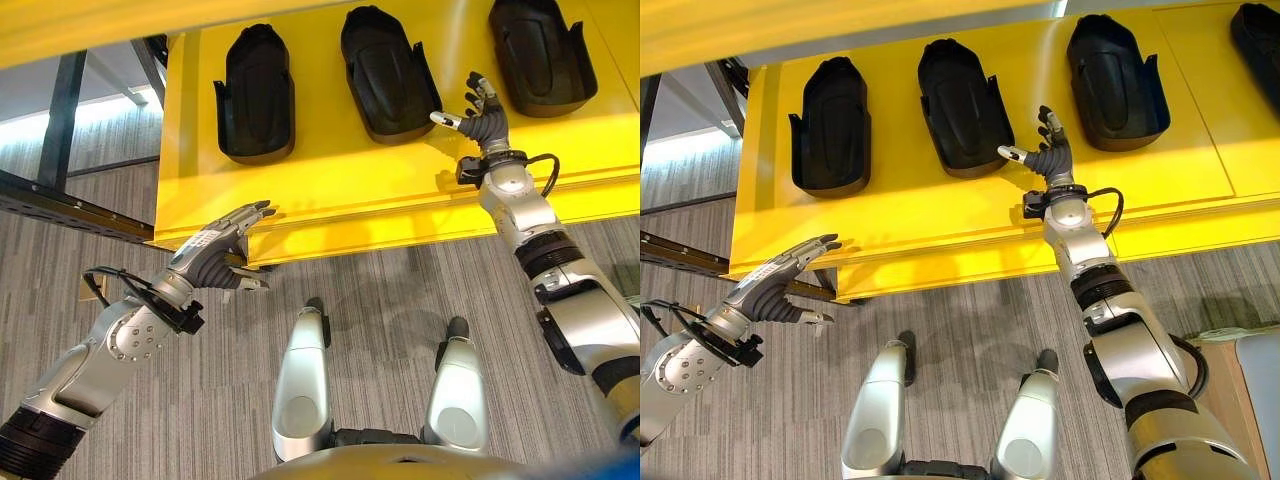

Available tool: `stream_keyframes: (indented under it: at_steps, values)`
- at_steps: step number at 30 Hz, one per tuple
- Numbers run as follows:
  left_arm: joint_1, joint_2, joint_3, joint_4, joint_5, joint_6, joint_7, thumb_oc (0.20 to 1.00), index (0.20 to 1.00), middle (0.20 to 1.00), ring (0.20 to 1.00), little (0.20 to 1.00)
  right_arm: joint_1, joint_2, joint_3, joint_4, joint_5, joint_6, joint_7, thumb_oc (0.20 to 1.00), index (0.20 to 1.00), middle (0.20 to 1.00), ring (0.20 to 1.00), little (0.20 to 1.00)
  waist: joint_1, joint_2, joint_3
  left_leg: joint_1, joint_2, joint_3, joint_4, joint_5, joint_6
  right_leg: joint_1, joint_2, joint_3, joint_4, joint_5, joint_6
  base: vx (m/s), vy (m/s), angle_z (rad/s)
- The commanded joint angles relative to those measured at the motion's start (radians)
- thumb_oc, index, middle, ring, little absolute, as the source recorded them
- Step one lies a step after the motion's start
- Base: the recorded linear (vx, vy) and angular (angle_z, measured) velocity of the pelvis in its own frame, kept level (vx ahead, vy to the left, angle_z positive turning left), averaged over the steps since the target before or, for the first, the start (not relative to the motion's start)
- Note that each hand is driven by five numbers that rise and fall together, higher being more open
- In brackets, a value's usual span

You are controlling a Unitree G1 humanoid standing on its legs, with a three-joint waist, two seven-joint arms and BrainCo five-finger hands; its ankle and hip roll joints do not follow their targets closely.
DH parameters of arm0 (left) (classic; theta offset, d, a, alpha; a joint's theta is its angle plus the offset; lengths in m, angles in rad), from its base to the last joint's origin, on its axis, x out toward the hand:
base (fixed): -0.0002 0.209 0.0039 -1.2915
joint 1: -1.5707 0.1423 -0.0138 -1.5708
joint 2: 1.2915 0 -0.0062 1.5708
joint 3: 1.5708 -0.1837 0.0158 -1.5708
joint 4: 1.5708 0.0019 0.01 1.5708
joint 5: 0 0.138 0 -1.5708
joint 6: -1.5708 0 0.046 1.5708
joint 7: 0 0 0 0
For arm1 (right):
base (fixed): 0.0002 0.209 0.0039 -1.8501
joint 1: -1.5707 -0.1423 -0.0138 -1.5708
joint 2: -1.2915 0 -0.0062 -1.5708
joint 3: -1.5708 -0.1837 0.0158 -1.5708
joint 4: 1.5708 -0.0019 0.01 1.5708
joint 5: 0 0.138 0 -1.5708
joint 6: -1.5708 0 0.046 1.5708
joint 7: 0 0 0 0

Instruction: Move parts from the plastic box to the shelf.

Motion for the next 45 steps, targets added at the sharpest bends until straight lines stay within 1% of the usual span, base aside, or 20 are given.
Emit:
stream_keyframes:
  at_steps: [1,14,31,36,43,45]
  values:
    - [0.035,-0.003,-0.017,-0.037,-0.017,-0.023,0.041,1.000,1.000,1.000,1.000,1.000,-0.080,0.044,-0.031,0.015,0.031,-0.045,-0.002,1.000,1.000,1.000,1.000,1.000,0.020,-0.010,-0.013,0.023,0.015,-0.025,-0.133,0.121,0.002,-0.023,-0.016,0.028,0.183,-0.111,-0.061,0.00,0.000,0.00]
    - [0.063,0.001,0.021,-0.050,-0.031,-0.023,0.051,1.000,1.000,1.000,1.000,1.000,-0.093,0.063,-0.040,0.069,0.049,-0.040,-0.005,1.000,1.000,1.000,1.000,1.000,0.042,-0.010,-0.009,0.002,0.008,-0.034,-0.122,0.119,0.005,-0.032,-0.019,0.021,0.192,-0.107,-0.061,0.00,0.002,0.02]
    - [0.072,-0.008,0.040,-0.051,-0.028,-0.021,0.073,1.000,1.000,1.000,1.000,1.000,-0.075,0.092,-0.018,0.055,0.055,-0.039,0.004,1.000,1.000,1.000,1.000,1.000,0.042,-0.023,-0.009,-0.003,0.011,-0.030,-0.120,0.115,0.006,-0.041,-0.014,0.025,0.196,-0.109,-0.063,0.00,0.000,0.00]
    - [0.075,-0.008,0.041,-0.054,-0.033,-0.023,0.075,1.000,1.000,1.000,1.000,1.000,-0.078,0.098,-0.020,0.076,0.061,-0.040,0.003,1.000,1.000,1.000,1.000,1.000,0.042,-0.027,-0.012,-0.003,0.011,-0.028,-0.119,0.113,0.006,-0.041,-0.015,0.024,0.194,-0.108,-0.063,0.00,0.000,0.00]
    - [0.074,-0.011,0.036,-0.048,-0.027,-0.021,0.077,1.000,1.000,1.000,1.000,1.000,-0.080,0.084,-0.035,0.064,0.062,-0.044,-0.010,1.000,1.000,1.000,1.000,1.000,0.038,-0.030,-0.013,0.000,0.010,-0.027,-0.120,0.113,0.006,-0.040,-0.014,0.027,0.194,-0.107,-0.062,0.00,0.000,0.00]
    - [0.073,-0.009,0.036,-0.046,-0.024,-0.022,0.081,1.000,1.000,1.000,1.000,1.000,-0.095,0.051,-0.054,0.032,0.032,-0.056,-0.042,1.000,1.000,1.000,1.000,1.000,0.035,-0.032,-0.014,0.001,0.011,-0.027,-0.121,0.112,0.006,-0.040,-0.015,0.028,0.194,-0.106,-0.061,0.00,0.000,0.00]
